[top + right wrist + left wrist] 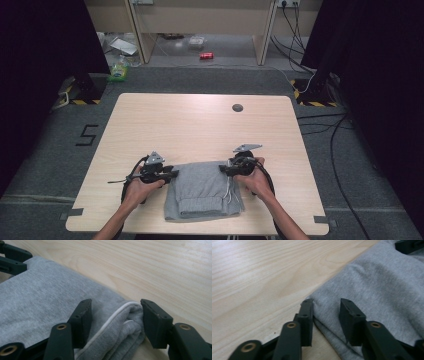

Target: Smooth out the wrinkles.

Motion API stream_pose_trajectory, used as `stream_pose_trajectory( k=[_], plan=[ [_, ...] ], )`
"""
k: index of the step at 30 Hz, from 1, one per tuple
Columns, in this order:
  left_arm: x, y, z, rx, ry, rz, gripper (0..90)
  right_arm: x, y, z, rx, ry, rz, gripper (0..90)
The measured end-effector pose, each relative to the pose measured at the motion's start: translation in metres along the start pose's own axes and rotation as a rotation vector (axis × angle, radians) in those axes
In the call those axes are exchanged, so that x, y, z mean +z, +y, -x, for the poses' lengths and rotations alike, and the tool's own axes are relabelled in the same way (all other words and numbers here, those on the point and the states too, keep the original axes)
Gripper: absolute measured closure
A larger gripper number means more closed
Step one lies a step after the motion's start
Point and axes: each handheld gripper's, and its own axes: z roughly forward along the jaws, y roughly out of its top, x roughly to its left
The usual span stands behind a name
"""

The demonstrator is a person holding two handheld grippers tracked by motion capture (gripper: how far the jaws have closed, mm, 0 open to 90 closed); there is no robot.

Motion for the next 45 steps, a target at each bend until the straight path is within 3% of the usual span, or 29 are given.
stream_pose_trajectory(
  k=[7,10,18,20,32,39,45],
  plan=[
    [-0.001,-0.002,-0.004,-0.009,-0.003,0.023,79.5,-0.002,-0.002,0.003,0.056,0.009,0.021,59.0],
    [0.000,-0.002,-0.003,-0.006,0.001,0.030,83.9,-0.003,-0.003,0.001,0.048,-0.007,0.030,64.4],
    [0.005,0.001,-0.001,0.010,0.028,0.039,86.6,-0.003,-0.002,-0.005,0.053,-0.046,0.058,70.7],
    [0.007,0.003,-0.004,-0.002,0.030,0.043,86.7,-0.002,0.000,-0.004,0.050,-0.052,0.061,71.2],
    [0.033,0.033,-0.025,-0.027,0.087,0.036,86.8,0.010,0.024,0.026,0.114,-0.065,0.104,71.4],
    [0.046,0.051,-0.039,-0.038,0.125,0.025,87.0,0.020,0.039,0.041,0.135,-0.089,0.114,71.4],
    [0.053,0.057,-0.050,-0.072,0.138,0.040,86.9,0.030,0.052,0.050,0.139,-0.103,0.106,71.3]
  ],
)
